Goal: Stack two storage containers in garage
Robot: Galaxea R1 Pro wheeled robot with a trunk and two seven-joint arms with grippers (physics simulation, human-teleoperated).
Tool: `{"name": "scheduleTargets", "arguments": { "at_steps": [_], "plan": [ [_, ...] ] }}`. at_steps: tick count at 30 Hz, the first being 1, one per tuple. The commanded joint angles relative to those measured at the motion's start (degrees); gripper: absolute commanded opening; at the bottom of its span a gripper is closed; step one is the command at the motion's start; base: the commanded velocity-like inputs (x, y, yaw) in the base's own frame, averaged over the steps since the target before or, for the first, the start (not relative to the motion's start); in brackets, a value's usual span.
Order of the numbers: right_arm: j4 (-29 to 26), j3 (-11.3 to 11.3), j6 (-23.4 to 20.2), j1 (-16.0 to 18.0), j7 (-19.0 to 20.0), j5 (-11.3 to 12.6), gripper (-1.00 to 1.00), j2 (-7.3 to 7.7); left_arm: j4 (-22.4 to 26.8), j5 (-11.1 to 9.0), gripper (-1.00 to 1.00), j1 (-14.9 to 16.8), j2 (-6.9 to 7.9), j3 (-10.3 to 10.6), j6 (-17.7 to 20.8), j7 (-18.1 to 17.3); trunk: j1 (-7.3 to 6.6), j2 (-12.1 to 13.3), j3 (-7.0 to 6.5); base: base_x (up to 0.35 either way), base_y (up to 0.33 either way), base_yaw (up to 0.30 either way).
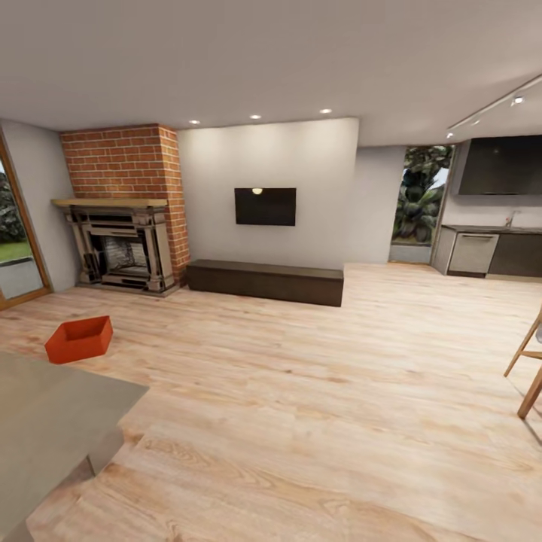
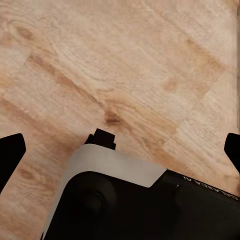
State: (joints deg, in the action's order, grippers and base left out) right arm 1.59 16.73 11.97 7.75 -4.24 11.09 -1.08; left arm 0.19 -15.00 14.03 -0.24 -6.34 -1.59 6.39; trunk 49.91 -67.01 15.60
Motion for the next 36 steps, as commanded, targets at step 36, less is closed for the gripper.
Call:
{"name": "scheduleTargets", "arguments": {
  "at_steps": [36],
  "plan": [
    [0.2, 0.6, 0.5, 0.1, 0.0, 0.7, 1.0, 0.14, 0.0, 0.0, 1.0, 0.0, -0.02, -0.4, -0.1, 0.1, 0.04, 0.0, 0.07, 0.322, 0.0, 0.0]
  ]
}}
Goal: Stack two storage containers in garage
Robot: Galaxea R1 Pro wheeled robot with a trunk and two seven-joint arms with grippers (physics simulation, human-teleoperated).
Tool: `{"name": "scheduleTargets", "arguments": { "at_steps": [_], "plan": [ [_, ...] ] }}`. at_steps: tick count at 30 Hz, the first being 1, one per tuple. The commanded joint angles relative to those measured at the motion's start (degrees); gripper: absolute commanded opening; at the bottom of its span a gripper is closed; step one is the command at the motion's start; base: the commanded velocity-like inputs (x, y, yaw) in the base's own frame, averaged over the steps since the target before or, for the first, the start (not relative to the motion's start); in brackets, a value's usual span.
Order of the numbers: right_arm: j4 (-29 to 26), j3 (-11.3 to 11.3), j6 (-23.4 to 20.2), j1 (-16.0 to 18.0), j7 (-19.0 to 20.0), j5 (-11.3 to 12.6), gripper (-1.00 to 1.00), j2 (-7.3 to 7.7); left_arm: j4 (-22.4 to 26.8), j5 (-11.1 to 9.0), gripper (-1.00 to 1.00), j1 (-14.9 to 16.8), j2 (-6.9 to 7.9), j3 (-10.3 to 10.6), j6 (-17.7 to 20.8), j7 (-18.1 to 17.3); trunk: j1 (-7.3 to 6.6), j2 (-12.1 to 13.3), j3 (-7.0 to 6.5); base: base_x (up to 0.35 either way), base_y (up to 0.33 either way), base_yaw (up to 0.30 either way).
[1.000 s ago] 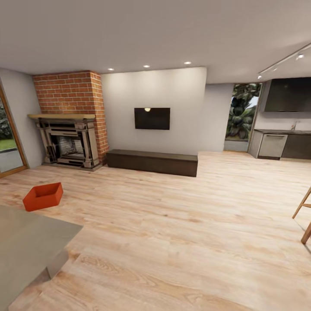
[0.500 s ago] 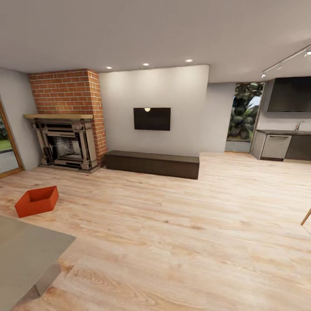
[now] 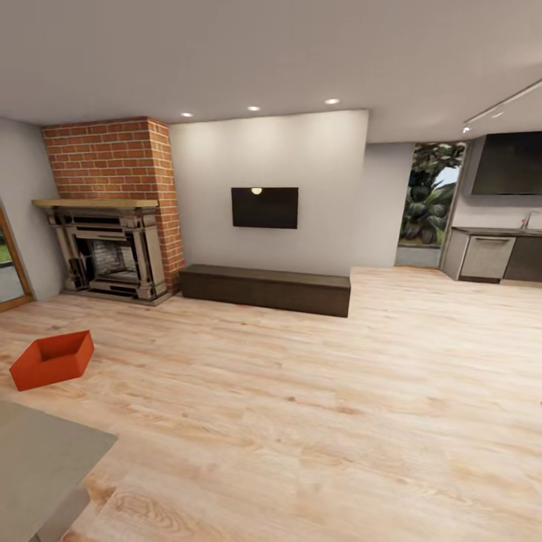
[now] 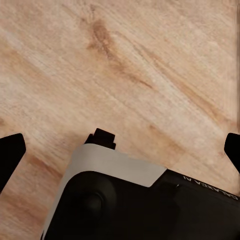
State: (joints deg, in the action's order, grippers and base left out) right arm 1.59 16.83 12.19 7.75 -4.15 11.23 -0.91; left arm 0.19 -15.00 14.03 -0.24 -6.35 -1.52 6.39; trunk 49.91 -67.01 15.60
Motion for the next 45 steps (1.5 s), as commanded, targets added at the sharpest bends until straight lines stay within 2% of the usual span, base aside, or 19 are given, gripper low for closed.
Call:
{"name": "scheduleTargets", "arguments": {
  "at_steps": [1, 15, 45],
  "plan": [
    [0.2, 0.5, 0.4, 0.1, -0.1, 0.5, 1.0, -0.04, 0.0, 0.0, 1.0, 0.0, -0.02, -0.4, -0.2, 0.1, 0.04, 0.0, 0.07, 0.322, 0.0, 0.0],
    [0.2, 0.4, 0.5, 0.1, -0.6, 0.3, 1.0, -0.22, 0.0, 0.0, 1.0, 0.0, -0.02, -0.4, -0.3, 0.1, 0.04, 0.0, 0.07, 0.322, 0.0, 0.0],
    [0.2, 1.0, 0.3, 0.1, -0.4, 0.0, 1.0, 0.47, 0.0, 0.0, 1.0, 0.0, -0.02, -0.4, -0.5, 0.1, 0.04, 0.0, 0.07, 0.322, 0.0, 0.0]
  ]
}}
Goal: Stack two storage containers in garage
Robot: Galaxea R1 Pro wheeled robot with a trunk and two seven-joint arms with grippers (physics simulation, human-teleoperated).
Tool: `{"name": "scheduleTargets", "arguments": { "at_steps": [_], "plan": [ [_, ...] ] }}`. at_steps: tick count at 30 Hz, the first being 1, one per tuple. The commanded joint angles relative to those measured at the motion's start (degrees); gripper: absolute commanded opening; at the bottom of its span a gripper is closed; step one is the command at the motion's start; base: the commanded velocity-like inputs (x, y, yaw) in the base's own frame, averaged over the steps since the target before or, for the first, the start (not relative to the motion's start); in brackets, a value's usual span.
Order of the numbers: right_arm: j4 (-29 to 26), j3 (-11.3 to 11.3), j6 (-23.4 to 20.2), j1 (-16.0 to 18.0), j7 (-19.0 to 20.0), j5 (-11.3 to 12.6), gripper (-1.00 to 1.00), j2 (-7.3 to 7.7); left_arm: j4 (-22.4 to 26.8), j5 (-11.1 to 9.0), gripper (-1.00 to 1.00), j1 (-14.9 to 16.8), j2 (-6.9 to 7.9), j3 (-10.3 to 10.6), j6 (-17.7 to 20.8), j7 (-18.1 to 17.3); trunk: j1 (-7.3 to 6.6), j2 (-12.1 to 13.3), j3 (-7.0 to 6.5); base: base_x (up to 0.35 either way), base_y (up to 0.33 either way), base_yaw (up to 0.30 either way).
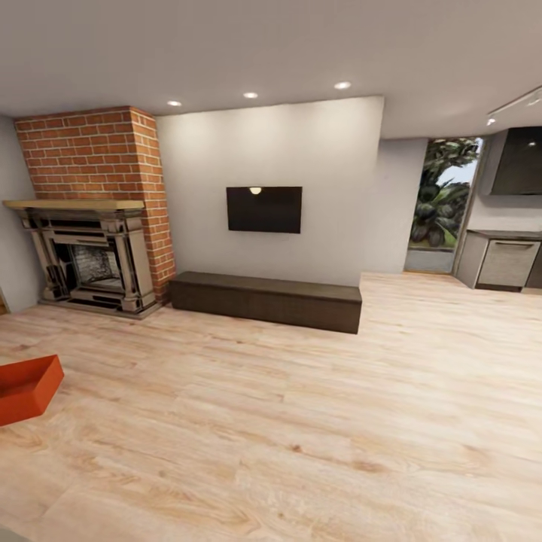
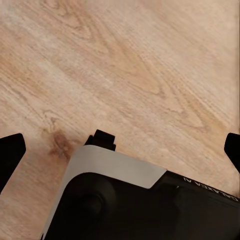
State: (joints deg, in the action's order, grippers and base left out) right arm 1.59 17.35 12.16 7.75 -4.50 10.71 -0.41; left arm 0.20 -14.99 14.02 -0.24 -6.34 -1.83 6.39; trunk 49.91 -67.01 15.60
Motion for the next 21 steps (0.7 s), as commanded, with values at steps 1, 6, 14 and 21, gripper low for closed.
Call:
{"name": "scheduleTargets", "arguments": {
  "at_steps": [1, 6, 14, 21],
  "plan": [
    [0.2, 0.4, 0.3, 0.1, -0.1, 0.6, 1.0, -0.05, 0.0, 0.0, 1.0, 0.0, -0.02, -0.4, -0.2, 0.1, 0.04, 0.0, 0.07, 0.322, 0.0, 0.0],
    [0.2, 0.2, 0.4, 0.1, -0.2, 0.7, 1.0, -0.18, 0.0, 0.0, 1.0, 0.0, -0.02, -0.4, 0.0, 0.1, 0.04, 0.0, 0.07, 0.322, 0.0, 0.0],
    [0.2, 0.0, 0.5, 0.1, -0.2, 0.7, 1.0, -0.61, 0.0, 0.1, 1.0, 0.0, -0.02, -0.4, 0.1, 0.1, 0.04, 0.0, 0.07, 0.322, 0.0, 0.0],
    [0.2, -0.2, 0.4, 0.1, -0.2, 1.0, 1.0, -0.62, 0.0, 0.1, 1.0, 0.0, -0.02, -0.4, 0.1, 0.1, 0.04, 0.0, 0.07, 0.322, 0.0, 0.0]
  ]
}}
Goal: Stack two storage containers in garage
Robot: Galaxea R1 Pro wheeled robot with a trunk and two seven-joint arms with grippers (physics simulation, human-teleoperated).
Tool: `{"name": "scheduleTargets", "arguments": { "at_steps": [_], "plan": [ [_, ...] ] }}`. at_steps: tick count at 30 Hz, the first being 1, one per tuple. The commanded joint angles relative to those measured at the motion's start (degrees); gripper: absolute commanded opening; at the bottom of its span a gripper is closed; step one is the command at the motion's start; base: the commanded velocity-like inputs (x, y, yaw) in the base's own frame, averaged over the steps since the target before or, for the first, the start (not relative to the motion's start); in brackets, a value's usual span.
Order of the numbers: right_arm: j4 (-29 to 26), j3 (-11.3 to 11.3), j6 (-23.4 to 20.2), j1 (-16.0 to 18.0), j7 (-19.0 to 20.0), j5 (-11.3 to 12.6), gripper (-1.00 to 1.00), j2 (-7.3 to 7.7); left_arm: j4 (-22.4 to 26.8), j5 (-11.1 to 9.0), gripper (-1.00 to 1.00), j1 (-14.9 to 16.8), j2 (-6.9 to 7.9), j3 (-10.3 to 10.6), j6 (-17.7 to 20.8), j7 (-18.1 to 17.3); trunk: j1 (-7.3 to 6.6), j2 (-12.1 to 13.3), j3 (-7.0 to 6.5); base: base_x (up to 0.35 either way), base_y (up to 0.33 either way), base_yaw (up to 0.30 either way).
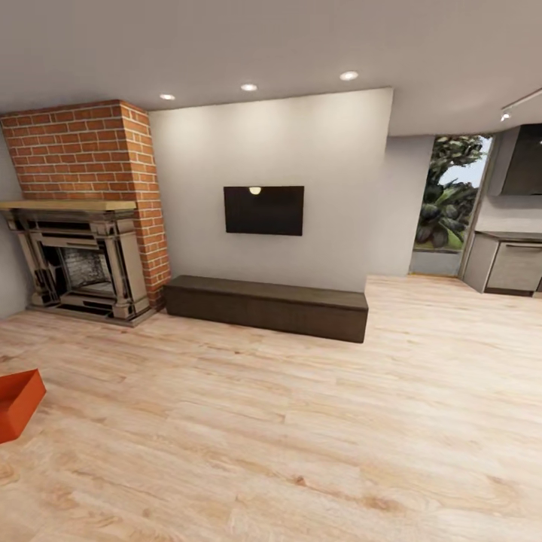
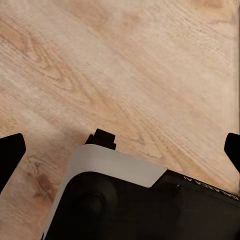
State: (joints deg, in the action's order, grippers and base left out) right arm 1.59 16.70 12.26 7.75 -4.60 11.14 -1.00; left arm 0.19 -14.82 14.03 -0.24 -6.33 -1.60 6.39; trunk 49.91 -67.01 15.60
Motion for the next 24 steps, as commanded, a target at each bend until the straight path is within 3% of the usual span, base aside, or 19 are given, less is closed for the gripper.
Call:
{"name": "scheduleTargets", "arguments": {
  "at_steps": [1, 24],
  "plan": [
    [0.2, 0.5, 0.3, 0.1, 0.0, 0.5, 1.0, -0.02, 0.0, 0.0, 1.0, 0.0, -0.02, -0.4, -0.2, 0.1, 0.04, 0.0, 0.07, 0.322, 0.0, 0.0],
    [0.2, 0.2, 0.3, 0.1, 0.3, 0.9, 1.0, 0.23, 0.0, 0.0, 1.0, 0.0, -0.1, -0.4, -0.2, 0.1, 0.04, 0.0, 0.07, 0.322, 0.0, 0.012]
  ]
}}
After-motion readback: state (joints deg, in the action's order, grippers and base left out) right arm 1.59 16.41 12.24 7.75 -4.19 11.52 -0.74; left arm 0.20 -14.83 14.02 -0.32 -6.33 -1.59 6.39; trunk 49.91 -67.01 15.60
